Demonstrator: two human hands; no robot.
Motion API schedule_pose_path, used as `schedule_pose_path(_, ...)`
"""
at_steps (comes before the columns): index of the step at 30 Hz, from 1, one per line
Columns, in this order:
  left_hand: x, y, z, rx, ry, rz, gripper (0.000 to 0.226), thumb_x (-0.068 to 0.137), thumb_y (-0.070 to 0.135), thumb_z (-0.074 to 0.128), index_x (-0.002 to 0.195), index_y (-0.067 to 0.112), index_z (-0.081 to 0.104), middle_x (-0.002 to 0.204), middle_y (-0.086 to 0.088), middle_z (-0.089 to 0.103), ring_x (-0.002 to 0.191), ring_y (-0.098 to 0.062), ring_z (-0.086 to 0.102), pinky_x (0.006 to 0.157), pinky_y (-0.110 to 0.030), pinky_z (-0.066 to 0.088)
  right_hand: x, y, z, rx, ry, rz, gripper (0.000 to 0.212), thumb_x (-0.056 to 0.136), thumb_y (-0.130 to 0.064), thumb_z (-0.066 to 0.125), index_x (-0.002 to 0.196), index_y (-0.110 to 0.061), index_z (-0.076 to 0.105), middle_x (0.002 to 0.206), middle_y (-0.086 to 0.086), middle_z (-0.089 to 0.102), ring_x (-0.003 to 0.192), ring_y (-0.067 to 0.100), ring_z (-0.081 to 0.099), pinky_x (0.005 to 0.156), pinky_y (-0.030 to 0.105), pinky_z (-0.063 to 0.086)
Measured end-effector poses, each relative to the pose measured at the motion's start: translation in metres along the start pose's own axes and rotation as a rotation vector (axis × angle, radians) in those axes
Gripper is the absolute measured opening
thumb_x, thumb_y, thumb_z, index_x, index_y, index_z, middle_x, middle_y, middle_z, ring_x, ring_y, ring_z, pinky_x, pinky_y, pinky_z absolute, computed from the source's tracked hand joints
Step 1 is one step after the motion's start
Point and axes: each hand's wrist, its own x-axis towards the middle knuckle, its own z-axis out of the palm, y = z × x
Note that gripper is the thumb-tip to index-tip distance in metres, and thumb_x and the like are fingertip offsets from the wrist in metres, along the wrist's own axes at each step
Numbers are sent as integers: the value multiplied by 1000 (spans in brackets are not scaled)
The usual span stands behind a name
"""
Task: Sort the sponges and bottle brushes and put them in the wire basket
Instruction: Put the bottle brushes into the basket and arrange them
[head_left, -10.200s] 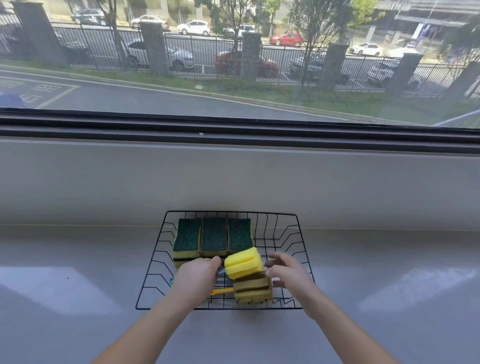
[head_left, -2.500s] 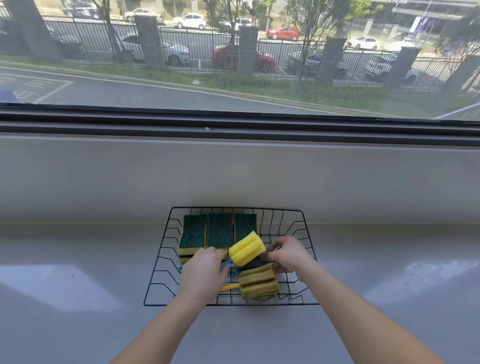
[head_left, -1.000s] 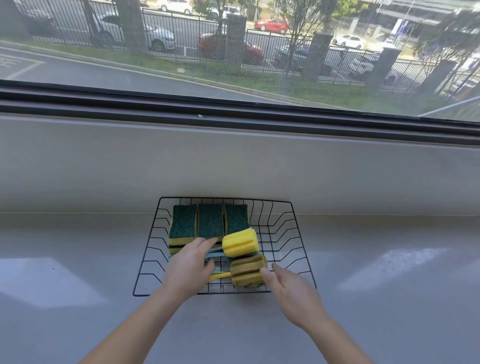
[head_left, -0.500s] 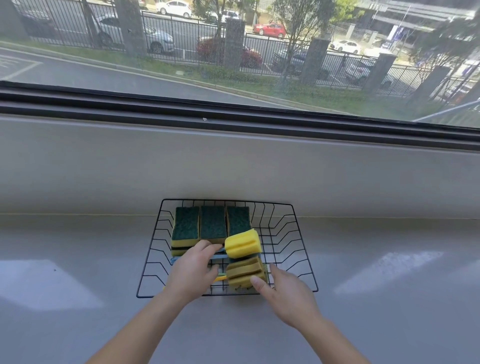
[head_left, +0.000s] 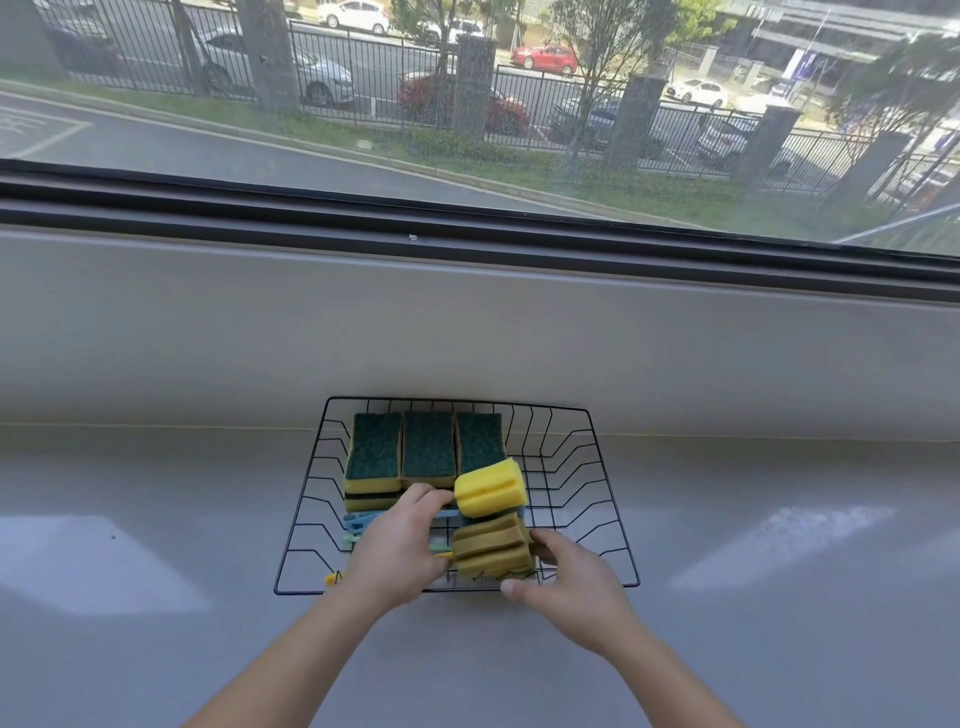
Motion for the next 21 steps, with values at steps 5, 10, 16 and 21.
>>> schedule_pose_path(5,3,1,2,-6,-24,-45,68,72,17,76,129,35,43,118,12,45,81,-17,60,72,-40,55,12,5,-14,97,-69,118,74,70,-26,63,142,-25,50,127,-9,65,116,12,60,99,38,53)
schedule_pose_path(10,7,6,6,2,-3,-53,63,74,9,74,122,36,43,113,9,47,79,-17,60,70,-36,53,22,4,-12,137,-110,153,65,72,-18,49,137,-23,53,120,-9,71,102,18,67,88,40,57)
schedule_pose_path(16,7,1,9,-102,9,-41,61,74,0,73,119,35,50,110,12,47,72,-13,60,71,-36,54,27,9,-12,149,-135,141,57,79,-6,42,132,-19,57,121,-5,73,105,18,67,89,39,55)
schedule_pose_path(21,3,-5,6,-119,2,4,60,75,-1,71,119,34,52,112,17,46,69,-7,60,70,-30,53,29,10,-11,185,-197,145,53,84,1,41,132,-17,53,125,-1,72,113,17,66,98,43,54)
